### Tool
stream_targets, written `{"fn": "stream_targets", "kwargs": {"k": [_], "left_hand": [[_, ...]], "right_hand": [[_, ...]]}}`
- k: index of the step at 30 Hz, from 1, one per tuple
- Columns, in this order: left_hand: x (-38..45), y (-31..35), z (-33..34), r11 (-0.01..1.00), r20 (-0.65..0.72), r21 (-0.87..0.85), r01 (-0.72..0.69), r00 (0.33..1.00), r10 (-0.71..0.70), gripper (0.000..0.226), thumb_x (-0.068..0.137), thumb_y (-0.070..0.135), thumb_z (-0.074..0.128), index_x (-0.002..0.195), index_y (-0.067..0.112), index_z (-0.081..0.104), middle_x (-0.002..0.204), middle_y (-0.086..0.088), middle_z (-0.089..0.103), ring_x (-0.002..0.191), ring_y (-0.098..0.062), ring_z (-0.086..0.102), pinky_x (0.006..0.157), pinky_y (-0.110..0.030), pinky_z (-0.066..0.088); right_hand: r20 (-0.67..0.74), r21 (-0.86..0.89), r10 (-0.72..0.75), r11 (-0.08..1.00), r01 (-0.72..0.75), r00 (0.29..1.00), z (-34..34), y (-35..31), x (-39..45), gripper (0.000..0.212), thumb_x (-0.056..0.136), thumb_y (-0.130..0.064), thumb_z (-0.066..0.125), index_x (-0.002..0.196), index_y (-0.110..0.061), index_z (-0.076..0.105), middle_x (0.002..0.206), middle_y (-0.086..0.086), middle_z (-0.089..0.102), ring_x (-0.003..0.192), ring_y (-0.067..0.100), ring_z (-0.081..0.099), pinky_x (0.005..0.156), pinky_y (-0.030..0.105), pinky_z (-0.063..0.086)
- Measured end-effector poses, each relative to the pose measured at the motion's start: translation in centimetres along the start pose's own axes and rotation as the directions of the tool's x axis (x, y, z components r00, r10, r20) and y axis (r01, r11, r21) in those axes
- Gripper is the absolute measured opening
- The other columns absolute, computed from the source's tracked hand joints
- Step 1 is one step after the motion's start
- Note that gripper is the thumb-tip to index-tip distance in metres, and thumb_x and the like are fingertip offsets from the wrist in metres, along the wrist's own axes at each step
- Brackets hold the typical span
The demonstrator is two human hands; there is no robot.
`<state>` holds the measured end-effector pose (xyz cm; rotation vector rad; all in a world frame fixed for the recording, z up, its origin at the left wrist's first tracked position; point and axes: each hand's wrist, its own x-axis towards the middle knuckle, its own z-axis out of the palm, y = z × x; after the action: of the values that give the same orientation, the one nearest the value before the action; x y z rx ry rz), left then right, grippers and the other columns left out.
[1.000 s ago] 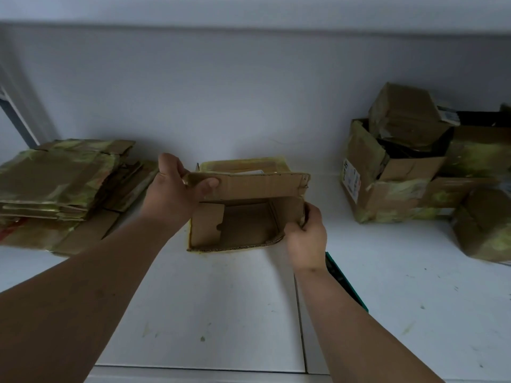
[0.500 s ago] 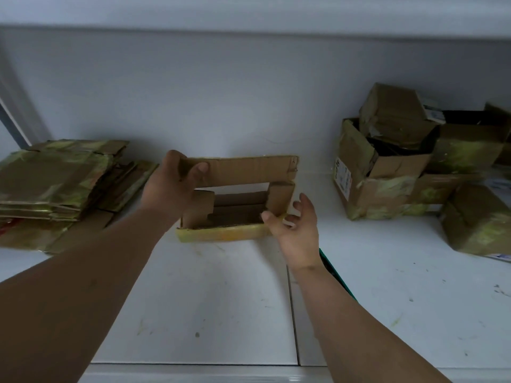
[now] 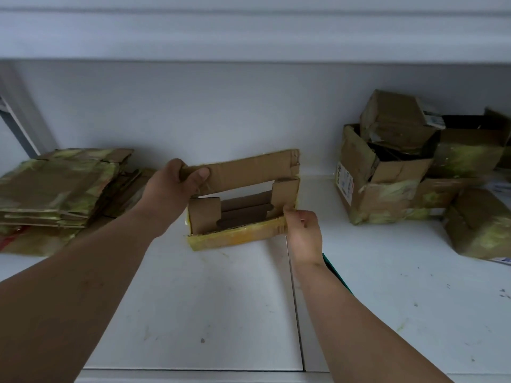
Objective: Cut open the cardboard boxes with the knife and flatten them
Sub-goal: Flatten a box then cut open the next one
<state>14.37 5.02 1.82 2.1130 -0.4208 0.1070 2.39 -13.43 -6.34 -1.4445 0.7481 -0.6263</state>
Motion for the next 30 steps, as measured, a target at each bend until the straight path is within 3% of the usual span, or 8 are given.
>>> {"fn": "stream_targets", "kwargs": {"k": [4,10,14,18,23,26,28,30], "left_hand": [[0.0,0.1,0.4,0.999,0.012,0.043,-0.008,1.000,0.008,0.040,0.090,0.053,0.058,0.080,0.017,0.046,0.079,-0.009,0.056,0.080,-0.035,0.059,0.075,-0.052,0.052],[-0.2,0.4,1.4,0.987,0.015,0.153,-0.052,0.999,0.050,0.039,0.093,0.047,0.057,0.074,0.017,0.042,0.073,-0.005,0.049,0.064,-0.019,0.044,0.056,-0.033,0.033],[0.0,0.5,1.2,0.984,-0.011,0.178,-0.029,0.999,0.032,0.039,0.093,0.050,0.056,0.077,0.016,0.043,0.075,-0.005,0.051,0.066,-0.020,0.048,0.056,-0.034,0.037],[0.4,0.3,0.7,0.991,-0.041,0.137,0.008,0.999,-0.002,0.038,0.094,0.051,0.053,0.081,0.017,0.045,0.080,-0.008,0.053,0.073,-0.026,0.053,0.069,-0.045,0.049],[0.1,0.6,1.0,0.989,-0.005,0.147,-0.014,1.000,0.015,0.038,0.094,0.051,0.053,0.088,0.013,0.047,0.079,-0.007,0.052,0.069,-0.021,0.048,0.058,-0.034,0.039],[-0.2,0.9,1.6,0.989,-0.012,0.148,-0.031,0.999,0.033,0.040,0.093,0.052,0.055,0.093,0.012,0.049,0.081,-0.007,0.053,0.069,-0.020,0.049,0.058,-0.033,0.039],[-0.4,1.3,1.9,0.989,-0.018,0.143,-0.046,0.999,0.049,0.040,0.092,0.052,0.055,0.095,0.013,0.048,0.081,-0.005,0.053,0.070,-0.018,0.049,0.058,-0.033,0.039],[-0.6,1.7,2.2,0.990,-0.028,0.131,-0.049,0.998,0.053,0.040,0.092,0.052,0.057,0.099,0.015,0.046,0.083,-0.001,0.052,0.071,-0.015,0.049,0.056,-0.031,0.036]], "right_hand": [[-0.051,-0.135,-0.006,0.991,-0.001,0.999,-0.1,0.4,0.6,0.021,0.095,-0.030,0.057,0.077,-0.022,0.049,0.077,-0.002,0.057,0.074,0.020,0.055,0.064,0.031,0.040],[-0.056,-0.259,0.017,0.965,-0.030,0.998,-0.4,1.7,0.5,0.022,0.096,-0.013,0.044,0.075,-0.014,0.050,0.071,0.005,0.055,0.068,0.023,0.050,0.054,0.029,0.033],[-0.048,-0.252,0.046,0.966,-0.057,0.998,-0.7,1.7,0.4,0.018,0.091,-0.003,0.045,0.083,-0.012,0.058,0.077,0.004,0.060,0.071,0.020,0.055,0.058,0.026,0.040],[-0.039,-0.109,0.037,0.993,-0.041,0.999,-1.0,1.5,-0.2,0.037,0.086,0.010,0.043,0.084,-0.020,0.064,0.083,-0.004,0.065,0.083,0.017,0.061,0.073,0.024,0.050],[0.044,-0.233,0.036,0.972,-0.024,0.998,-2.1,0.9,-0.5,0.019,0.094,-0.016,0.055,0.113,-0.021,0.057,0.086,-0.010,0.058,0.079,0.010,0.058,0.065,0.019,0.043],[0.134,-0.317,0.051,0.949,-0.006,0.990,-2.3,0.3,-0.9,0.053,0.090,-0.045,0.064,0.133,-0.026,0.040,0.095,-0.011,0.057,0.088,0.010,0.059,0.079,0.026,0.043],[0.142,-0.375,0.025,0.926,0.031,0.990,-2.0,-0.3,-1.1,0.076,0.080,-0.063,0.067,0.139,-0.026,0.034,0.114,-0.007,0.060,0.105,0.019,0.061,0.084,0.029,0.044],[0.107,-0.467,-0.018,0.882,0.067,0.994,-1.8,-1.0,-1.1,0.081,0.078,-0.069,0.065,0.137,-0.023,0.034,0.122,-0.002,0.058,0.111,0.025,0.060,0.085,0.033,0.048]]}}
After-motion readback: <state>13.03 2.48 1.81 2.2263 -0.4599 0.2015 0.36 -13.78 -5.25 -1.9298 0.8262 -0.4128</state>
